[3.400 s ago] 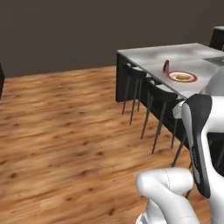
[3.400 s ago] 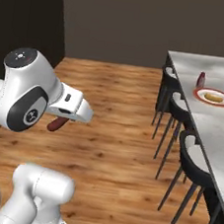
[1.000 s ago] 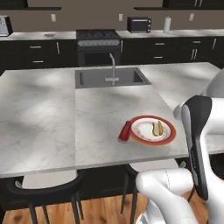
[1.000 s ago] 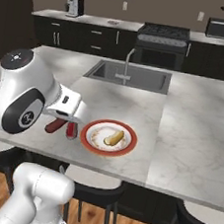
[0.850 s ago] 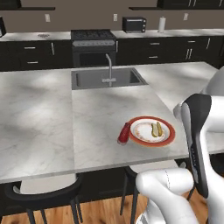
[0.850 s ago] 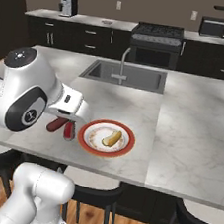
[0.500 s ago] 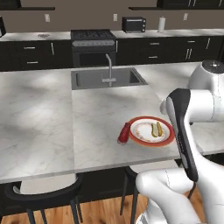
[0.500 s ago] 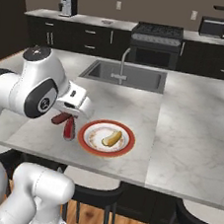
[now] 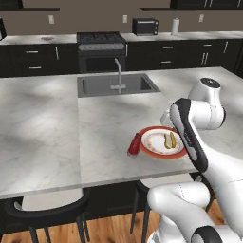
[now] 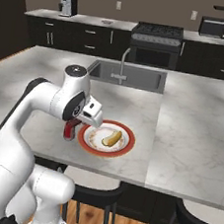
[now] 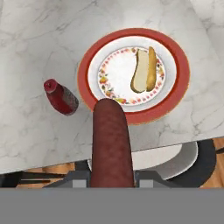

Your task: Move the hot dog bun to the plate on the dining table and place the condiment next to that plate. Then navigate to the fridge and take the sausage and place it on the plate as well.

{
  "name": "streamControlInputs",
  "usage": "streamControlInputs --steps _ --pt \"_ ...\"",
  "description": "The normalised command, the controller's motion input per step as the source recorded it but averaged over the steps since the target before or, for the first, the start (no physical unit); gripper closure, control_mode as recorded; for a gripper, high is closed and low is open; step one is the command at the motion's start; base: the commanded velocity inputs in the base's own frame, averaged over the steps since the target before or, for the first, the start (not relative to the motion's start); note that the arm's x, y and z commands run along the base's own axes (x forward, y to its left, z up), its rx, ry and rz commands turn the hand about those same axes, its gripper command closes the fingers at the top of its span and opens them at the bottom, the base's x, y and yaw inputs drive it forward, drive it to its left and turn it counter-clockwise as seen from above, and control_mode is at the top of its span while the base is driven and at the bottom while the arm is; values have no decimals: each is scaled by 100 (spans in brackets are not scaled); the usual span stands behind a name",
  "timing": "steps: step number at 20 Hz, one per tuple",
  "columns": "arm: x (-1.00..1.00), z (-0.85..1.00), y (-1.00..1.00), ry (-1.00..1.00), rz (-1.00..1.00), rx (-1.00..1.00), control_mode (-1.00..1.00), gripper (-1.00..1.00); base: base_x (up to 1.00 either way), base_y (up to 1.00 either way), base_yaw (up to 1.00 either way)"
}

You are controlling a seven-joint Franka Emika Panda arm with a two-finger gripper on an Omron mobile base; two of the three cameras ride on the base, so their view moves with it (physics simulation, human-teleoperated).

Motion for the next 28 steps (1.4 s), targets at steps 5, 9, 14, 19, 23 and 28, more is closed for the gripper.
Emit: streamControlInputs --steps 5,9,14,19,23,28 --pt "58 -68 0 0 0 3 -100 100 0 0 0" --pt "47 -61 0 0 0 0 -100 100 0 0 0" --pt "52 -52 0 -2 0 0 -100 100 0 0 0" --pt "69 -49 2 -2 0 0 -100 100 0 0 0" --pt "57 -29 0 -4 0 0 -100 100 0 0 0" --pt "72 -24 0 0 0 0 -100 100 0 0 0"
